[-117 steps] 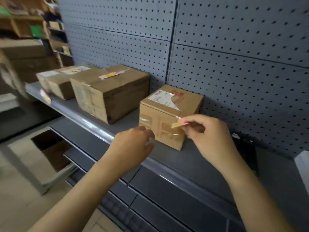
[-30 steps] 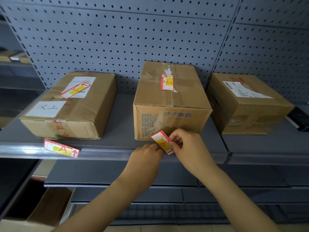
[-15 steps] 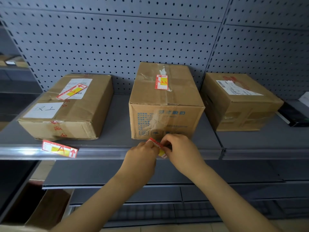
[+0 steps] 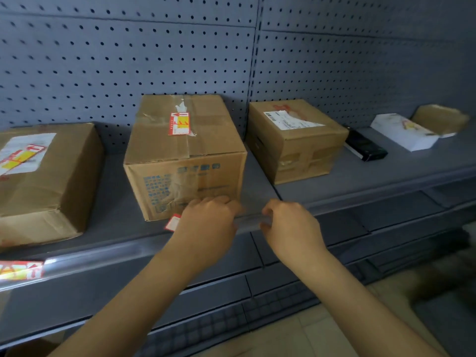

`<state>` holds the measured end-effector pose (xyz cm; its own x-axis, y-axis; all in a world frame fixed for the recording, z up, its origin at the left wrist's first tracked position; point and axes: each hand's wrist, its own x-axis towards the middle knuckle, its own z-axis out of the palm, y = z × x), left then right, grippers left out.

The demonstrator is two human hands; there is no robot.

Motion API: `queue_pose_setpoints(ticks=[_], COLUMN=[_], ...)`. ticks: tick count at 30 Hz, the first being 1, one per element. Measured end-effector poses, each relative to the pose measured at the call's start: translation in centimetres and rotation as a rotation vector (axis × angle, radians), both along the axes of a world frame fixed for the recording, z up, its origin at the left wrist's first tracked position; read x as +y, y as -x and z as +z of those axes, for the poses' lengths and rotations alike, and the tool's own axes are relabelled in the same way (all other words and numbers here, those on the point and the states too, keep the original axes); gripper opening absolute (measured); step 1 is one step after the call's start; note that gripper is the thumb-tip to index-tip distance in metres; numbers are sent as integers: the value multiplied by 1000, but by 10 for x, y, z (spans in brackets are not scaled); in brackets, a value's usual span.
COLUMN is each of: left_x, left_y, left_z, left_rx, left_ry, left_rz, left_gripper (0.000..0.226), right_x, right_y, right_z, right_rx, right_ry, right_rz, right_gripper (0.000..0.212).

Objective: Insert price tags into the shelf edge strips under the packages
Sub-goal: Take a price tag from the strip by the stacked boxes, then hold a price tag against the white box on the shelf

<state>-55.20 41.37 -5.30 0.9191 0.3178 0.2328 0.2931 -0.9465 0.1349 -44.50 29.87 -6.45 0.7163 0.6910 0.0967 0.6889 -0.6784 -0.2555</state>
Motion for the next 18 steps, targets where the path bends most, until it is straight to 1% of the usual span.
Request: queue_pose_setpoints(ticks=[4, 8, 12, 18], left_x=[-20, -57, -100, -181], left_y=[-40, -83, -138, -230], left_z=[4, 9, 15, 12], left_rx=[18, -42, -83, -67], left_ry=[-55, -65, -72, -19], left_rz=[-91, -178, -292, -413], left_gripper=[24, 23, 20, 34], right_x=[-40, -83, -135, -223], right_y=[-23, -55, -94, -163], right_z=[5, 9, 12, 16], right_rx=[20, 41, 51, 37], right_ry=[-43, -67, -91, -100], right_rz=[-99, -206, -281, -344], right_gripper=[17, 25, 28, 28])
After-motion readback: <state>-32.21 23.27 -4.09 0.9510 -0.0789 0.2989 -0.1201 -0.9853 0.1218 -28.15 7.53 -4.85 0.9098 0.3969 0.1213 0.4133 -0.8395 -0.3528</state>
